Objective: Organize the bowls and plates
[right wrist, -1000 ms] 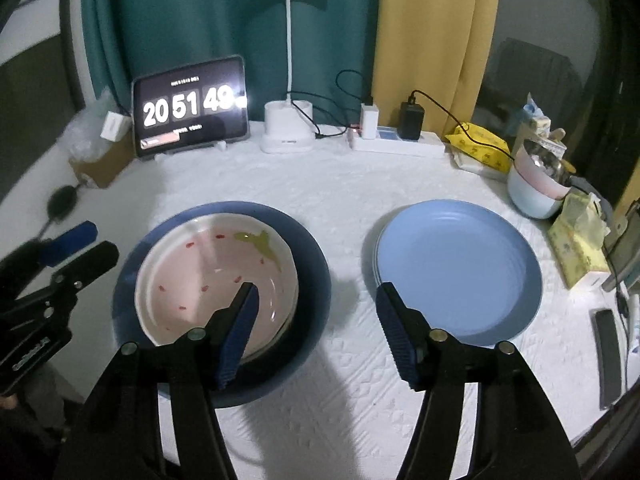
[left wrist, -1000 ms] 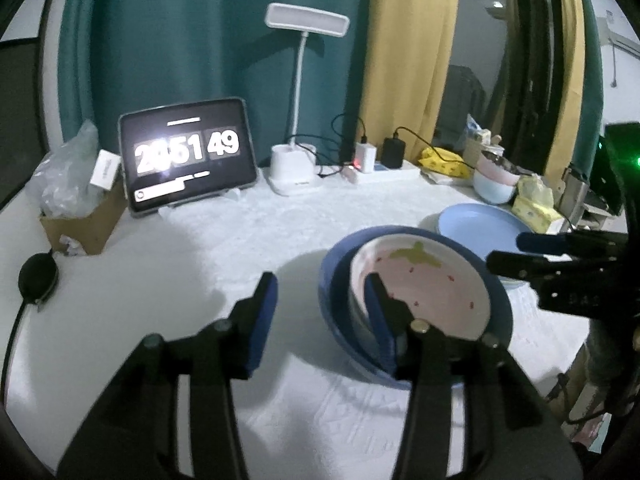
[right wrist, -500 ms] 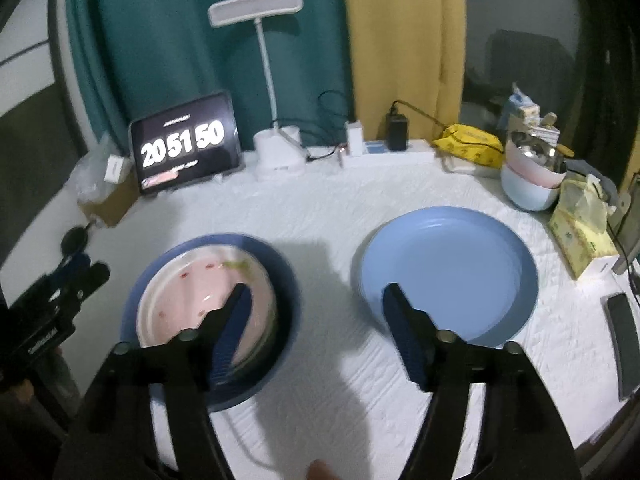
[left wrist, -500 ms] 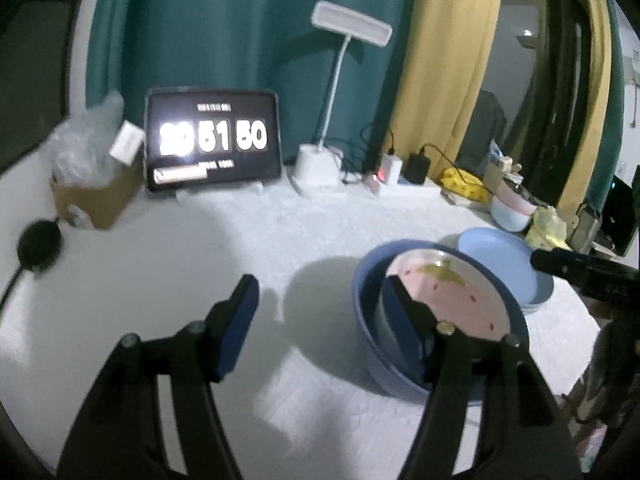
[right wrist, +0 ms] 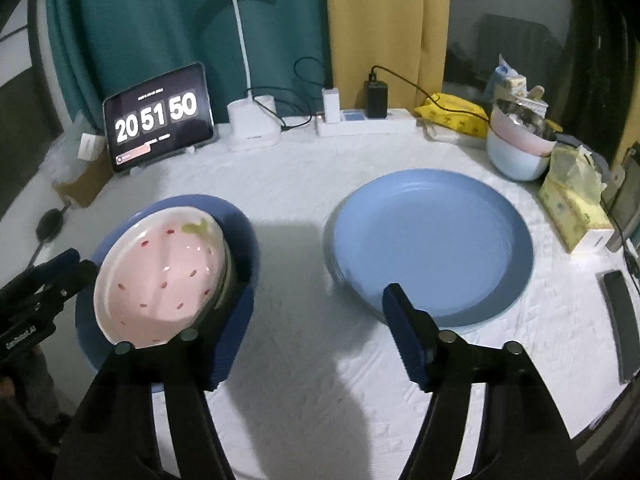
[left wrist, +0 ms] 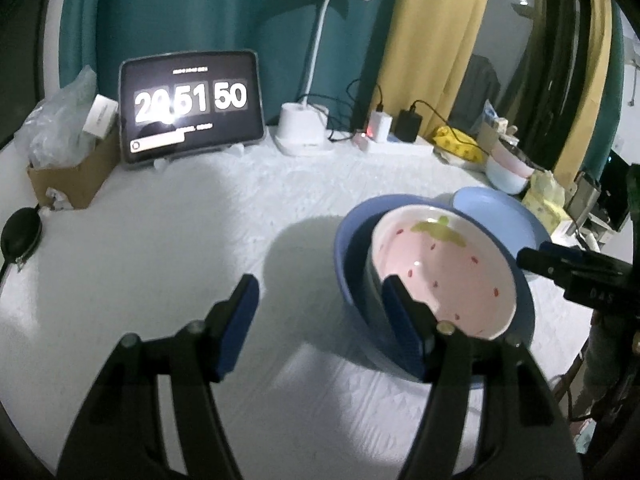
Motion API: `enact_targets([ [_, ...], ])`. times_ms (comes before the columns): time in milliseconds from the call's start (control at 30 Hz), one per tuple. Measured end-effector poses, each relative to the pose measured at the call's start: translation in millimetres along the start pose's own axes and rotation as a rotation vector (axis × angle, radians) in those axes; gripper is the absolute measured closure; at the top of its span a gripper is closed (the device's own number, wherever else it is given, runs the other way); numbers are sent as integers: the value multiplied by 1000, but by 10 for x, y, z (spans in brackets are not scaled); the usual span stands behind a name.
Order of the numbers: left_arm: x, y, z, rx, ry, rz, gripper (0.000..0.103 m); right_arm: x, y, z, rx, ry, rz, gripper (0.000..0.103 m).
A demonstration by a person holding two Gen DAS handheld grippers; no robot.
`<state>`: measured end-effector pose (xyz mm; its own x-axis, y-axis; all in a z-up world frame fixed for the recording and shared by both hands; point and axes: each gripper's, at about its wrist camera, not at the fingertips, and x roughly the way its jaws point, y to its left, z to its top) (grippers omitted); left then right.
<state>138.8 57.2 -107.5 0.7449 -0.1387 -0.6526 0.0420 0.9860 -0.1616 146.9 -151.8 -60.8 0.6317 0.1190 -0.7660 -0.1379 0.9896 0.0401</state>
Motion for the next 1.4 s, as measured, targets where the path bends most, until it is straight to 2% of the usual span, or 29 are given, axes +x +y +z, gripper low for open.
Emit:
enact_targets([
  [100, 66, 5, 1, 12, 53, 20, 37, 34, 23, 20, 3, 18, 18, 36],
  [167, 67, 3, -3, 13, 61, 13, 37, 49, 48, 30, 2, 27, 36, 38],
  [267, 73, -34, -1, 30, 62, 32, 37, 125, 82, 27, 8, 63, 58, 46],
  [367, 107, -9, 15, 10, 72, 27, 36, 184, 115, 10, 13, 80, 63, 47],
  [400, 126, 16, 15, -3, 74, 25, 34, 188, 127, 10, 15, 76, 55, 47],
  [467, 151, 61, 3, -38, 66, 38, 22, 209, 145, 12, 18, 76, 43, 47],
  [567, 183, 112, -22, -102, 55, 73, 15, 272, 124, 7, 61, 90, 38, 47],
  [767, 247, 245, -101, -286, 83, 41, 13, 314, 37, -42, 169, 69, 23, 42],
  [900, 245, 268, -141, -348, 96, 27, 14, 363, -64, -51, 267, 107, 74, 42],
  [1000, 223, 252, -151, -367, 98, 10, 22, 396, -128, -54, 316, 143, 115, 42],
  [1033, 208, 231, -143, -363, 93, 8, 28, 389, -116, -51, 310, 140, 112, 43],
  [1167, 139, 90, -113, -313, 68, 9, 52, 343, -48, -37, 285, 127, 110, 55],
  [1233, 130, 50, -96, -302, 62, 9, 59, 334, -29, -32, 283, 128, 114, 60],
  [1333, 125, 15, -74, -304, 63, 2, 66, 326, -2, -27, 278, 127, 127, 70],
  [1400, 126, 18, -55, -317, 77, -15, 73, 310, 51, -20, 256, 114, 137, 87],
])
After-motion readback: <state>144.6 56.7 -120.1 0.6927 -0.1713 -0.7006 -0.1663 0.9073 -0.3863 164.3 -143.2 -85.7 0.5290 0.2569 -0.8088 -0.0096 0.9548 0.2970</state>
